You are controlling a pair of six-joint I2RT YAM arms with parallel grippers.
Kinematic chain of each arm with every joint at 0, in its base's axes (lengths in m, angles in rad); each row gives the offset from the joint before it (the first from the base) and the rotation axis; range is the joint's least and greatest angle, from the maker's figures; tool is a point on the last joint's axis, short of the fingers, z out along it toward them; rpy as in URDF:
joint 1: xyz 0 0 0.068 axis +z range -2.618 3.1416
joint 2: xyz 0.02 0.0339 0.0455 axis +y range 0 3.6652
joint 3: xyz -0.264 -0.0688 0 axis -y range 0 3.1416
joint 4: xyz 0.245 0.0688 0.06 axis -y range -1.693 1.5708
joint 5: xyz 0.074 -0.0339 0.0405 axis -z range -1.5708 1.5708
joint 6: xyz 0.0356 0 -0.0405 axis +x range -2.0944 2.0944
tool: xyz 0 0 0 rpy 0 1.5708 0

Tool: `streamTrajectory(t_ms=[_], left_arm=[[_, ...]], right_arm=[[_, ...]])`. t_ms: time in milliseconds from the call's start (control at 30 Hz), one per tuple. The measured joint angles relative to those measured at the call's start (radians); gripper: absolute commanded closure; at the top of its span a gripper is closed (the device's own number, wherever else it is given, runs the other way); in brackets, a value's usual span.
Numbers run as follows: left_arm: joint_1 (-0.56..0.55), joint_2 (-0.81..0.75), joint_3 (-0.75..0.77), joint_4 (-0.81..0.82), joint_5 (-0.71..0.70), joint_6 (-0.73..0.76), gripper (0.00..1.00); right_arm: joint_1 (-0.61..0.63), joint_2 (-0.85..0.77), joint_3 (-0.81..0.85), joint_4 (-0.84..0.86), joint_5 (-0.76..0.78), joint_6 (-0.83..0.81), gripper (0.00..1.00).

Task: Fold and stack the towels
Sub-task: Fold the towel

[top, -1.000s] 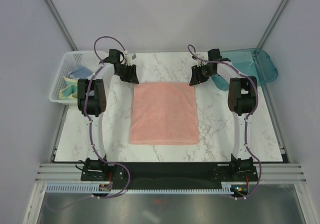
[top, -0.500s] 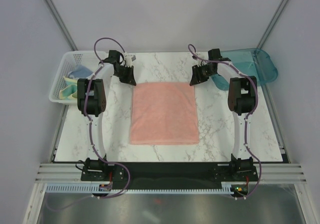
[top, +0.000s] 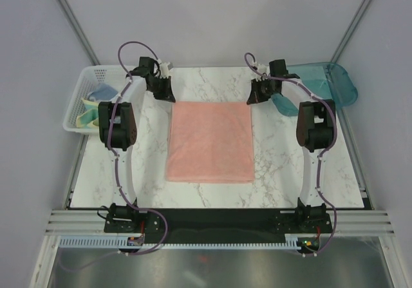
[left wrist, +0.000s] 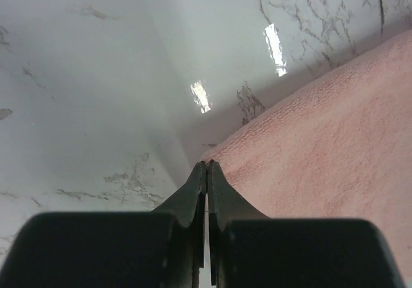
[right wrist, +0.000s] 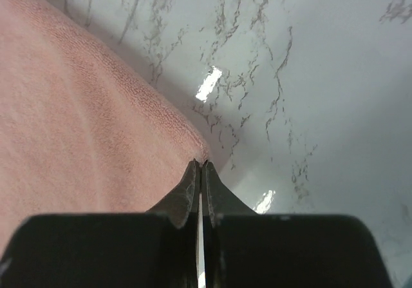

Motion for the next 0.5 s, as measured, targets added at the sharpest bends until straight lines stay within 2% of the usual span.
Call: streamTrajectory(t_ms=[167,500], left_arm=[[-0.026,-0.068,0.000,0.009,-0.077,-0.039,0.98],[-0.043,-0.414,-0.039,0.133,-0.177,-0.103,0.98]], right_arm=[[0.010,-0.163,-0.066,0.081,0.085,0.064,1.00],[0.018,-0.514,-0.111,0.280,0.188,0.194,1.00]])
